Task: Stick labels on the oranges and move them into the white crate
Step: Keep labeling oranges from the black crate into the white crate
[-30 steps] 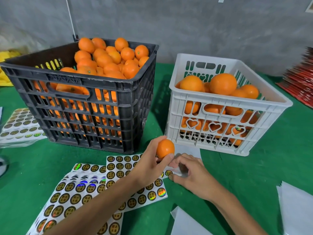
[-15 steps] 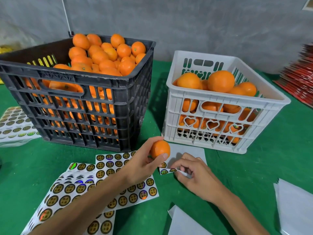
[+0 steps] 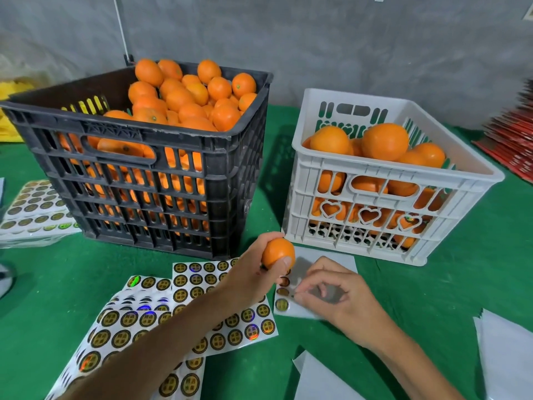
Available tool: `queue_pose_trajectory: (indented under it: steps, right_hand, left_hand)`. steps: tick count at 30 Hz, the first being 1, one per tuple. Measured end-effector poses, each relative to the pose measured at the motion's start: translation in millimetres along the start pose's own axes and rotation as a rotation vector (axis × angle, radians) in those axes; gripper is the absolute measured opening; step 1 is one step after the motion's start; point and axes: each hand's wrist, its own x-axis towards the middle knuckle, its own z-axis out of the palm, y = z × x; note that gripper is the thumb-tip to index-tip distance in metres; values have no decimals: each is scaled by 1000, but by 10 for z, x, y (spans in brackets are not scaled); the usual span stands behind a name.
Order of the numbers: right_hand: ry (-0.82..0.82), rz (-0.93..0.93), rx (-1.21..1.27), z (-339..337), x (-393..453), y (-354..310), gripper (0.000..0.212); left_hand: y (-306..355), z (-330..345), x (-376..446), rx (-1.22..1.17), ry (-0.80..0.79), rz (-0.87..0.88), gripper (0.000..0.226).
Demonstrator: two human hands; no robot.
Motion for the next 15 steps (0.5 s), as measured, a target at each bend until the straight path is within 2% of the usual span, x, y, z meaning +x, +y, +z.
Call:
queue_pose_trajectory:
  steps: [3,5,10,13,15]
  right_hand:
    - [205,93,397,-10,82,-129,15]
    - [317,191,490,43,133,-173,12]
    - [421,235,355,144,137,-186,14]
    - [506,154,123,141,154,-228,17]
    - [552,70,-73,117,165,-289,32]
  left_hand:
    - [21,6,-20,19,-53,26,65]
    - [38,30,-46,102,-46,97,71]
    - [177,81,-42,87,26,214,67]
    - [304,71,-29,27,58,247,64]
    - [424,56,-19,-26,80,273,63]
